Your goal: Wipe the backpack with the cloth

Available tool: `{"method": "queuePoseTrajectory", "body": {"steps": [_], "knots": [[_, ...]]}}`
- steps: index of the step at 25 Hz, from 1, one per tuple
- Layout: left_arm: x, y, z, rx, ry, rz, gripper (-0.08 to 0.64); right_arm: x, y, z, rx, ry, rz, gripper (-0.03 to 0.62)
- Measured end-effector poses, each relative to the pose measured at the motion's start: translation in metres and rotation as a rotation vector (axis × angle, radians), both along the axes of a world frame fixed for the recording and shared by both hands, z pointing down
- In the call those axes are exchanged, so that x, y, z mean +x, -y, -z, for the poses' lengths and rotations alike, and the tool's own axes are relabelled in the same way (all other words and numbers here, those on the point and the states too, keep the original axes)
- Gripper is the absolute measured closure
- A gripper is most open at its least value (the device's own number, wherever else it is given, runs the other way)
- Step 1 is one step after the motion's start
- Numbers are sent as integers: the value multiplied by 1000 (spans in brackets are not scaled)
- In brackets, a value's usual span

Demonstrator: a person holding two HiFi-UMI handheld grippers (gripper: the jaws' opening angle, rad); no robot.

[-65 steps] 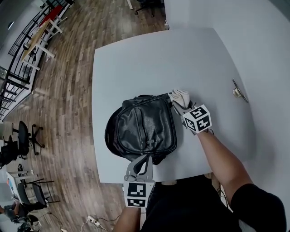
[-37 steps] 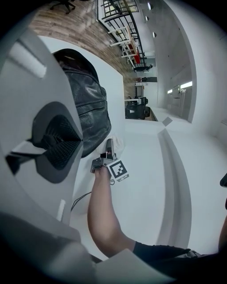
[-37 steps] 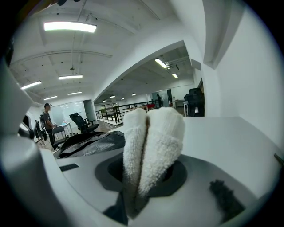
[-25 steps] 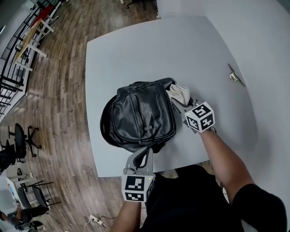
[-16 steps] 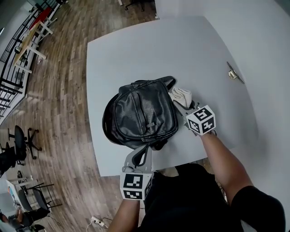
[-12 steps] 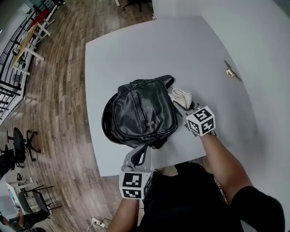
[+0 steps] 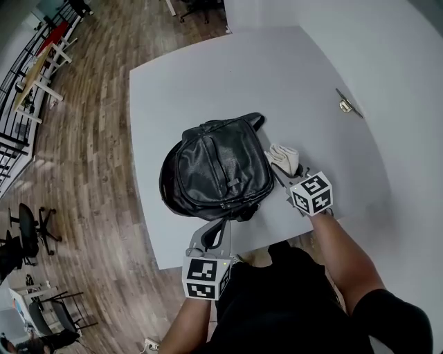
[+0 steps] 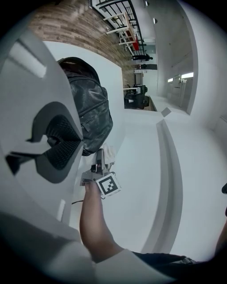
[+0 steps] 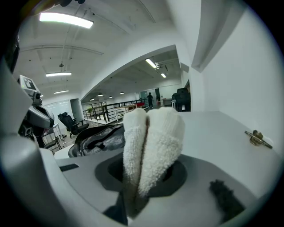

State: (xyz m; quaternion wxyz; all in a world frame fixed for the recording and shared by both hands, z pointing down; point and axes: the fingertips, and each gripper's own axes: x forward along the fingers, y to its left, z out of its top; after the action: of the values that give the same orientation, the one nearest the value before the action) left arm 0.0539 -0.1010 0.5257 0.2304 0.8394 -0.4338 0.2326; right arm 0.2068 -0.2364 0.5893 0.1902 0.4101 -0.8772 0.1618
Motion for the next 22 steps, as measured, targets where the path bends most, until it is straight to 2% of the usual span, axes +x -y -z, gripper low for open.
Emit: {"method": "queuePoseTrajectory", "body": {"steps": [9, 13, 22], "knots": [[-14, -7, -1, -8, -28, -28, 552, 8, -28, 1, -22, -7, -105, 508], [-19, -8, 2, -5, -53, -33, 552, 5, -41, 7, -23, -12, -129, 508], [-35, -19, 6, 3, -58, -66, 552, -4, -67, 16, -15, -9, -181, 508]]}}
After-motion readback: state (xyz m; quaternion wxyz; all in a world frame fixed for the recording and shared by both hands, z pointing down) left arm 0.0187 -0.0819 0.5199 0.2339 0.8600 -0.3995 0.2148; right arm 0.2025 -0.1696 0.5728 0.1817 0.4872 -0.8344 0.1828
